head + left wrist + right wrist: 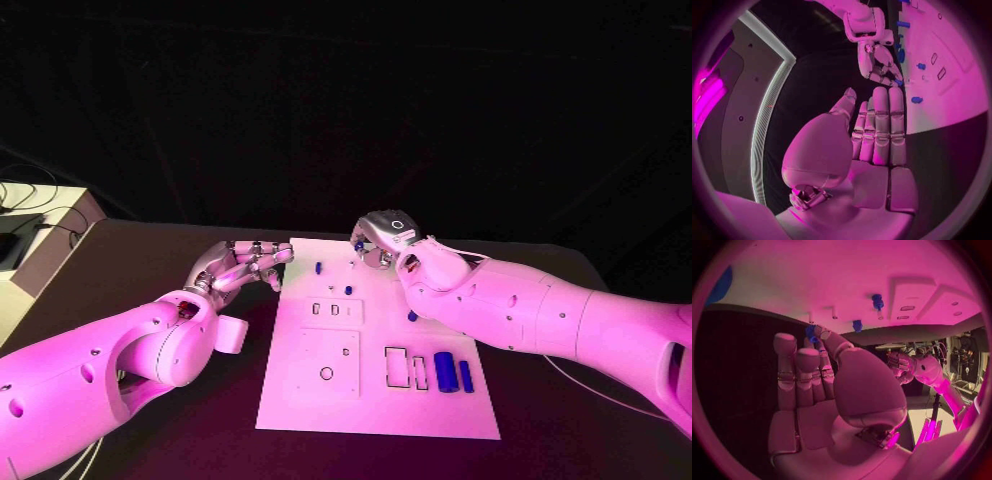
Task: Assemble the parts on the task board
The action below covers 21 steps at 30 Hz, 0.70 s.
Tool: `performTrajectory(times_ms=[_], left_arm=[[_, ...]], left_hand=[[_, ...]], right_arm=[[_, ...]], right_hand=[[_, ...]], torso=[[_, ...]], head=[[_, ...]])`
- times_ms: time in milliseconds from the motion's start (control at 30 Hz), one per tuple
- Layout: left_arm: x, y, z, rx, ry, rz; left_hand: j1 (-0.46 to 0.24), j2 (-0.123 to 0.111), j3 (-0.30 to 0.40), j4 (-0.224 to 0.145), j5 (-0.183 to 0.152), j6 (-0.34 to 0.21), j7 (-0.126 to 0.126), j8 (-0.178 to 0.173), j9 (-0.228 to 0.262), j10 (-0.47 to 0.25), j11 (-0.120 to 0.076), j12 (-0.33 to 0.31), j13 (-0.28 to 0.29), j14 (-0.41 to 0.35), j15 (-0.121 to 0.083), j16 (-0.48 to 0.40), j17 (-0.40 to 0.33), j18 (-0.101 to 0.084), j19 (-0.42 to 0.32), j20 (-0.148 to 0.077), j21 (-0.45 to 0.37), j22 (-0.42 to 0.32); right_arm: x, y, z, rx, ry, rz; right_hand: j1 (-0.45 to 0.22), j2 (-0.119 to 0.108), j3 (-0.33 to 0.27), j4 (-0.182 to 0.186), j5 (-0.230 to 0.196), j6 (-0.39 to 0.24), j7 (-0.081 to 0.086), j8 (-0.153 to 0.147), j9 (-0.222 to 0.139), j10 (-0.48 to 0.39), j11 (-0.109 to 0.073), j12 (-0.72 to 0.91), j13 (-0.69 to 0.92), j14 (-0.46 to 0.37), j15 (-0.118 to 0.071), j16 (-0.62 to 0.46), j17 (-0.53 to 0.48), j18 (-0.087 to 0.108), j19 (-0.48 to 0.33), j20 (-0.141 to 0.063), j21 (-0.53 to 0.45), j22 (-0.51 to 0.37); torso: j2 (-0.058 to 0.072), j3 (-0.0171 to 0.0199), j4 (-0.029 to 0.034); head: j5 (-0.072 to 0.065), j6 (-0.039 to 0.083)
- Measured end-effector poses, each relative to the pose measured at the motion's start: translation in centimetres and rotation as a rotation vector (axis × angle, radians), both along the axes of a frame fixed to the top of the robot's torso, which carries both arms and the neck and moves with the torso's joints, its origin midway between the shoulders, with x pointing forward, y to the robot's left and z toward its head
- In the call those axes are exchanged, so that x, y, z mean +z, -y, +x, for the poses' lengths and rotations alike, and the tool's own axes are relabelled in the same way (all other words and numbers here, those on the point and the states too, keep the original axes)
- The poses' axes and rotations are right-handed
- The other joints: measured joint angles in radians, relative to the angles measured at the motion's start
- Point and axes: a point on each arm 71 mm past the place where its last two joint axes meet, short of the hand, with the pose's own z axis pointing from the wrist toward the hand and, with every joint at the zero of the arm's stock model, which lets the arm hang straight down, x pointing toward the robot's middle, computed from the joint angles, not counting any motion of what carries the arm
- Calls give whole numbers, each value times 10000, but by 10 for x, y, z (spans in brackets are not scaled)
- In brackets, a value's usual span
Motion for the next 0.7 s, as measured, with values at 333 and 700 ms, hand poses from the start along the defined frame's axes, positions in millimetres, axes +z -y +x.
performTrajectory(times_ms=[333,700], left_arm=[[0,0,0,6,-1,2],[0,0,0,0,-2,-2]], left_hand=[[0,0,0,0,0,-75,1,0,0,-34,-35,0,0,0,0,0,-13,-2,0,0,0,-14],[0,0,0,1,0,-74,1,0,0,-35,-37,0,0,0,0,-1,-13,-5,0,0,2,-15]], right_arm=[[-1,1,2,-45,-5,-51],[-1,-1,3,-29,-70,-122]], right_hand=[[1,0,-2,-1,0,0,0,0,-14,0,0,2,0,0,0,0,10,0,53,18,1,-2],[1,-1,-14,-10,-16,0,0,0,-27,0,0,10,0,0,1,0,9,0,52,18,-38,-4]], torso=[[39,-13,5],[70,-24,36]], head=[[16,-12],[0,-11]])
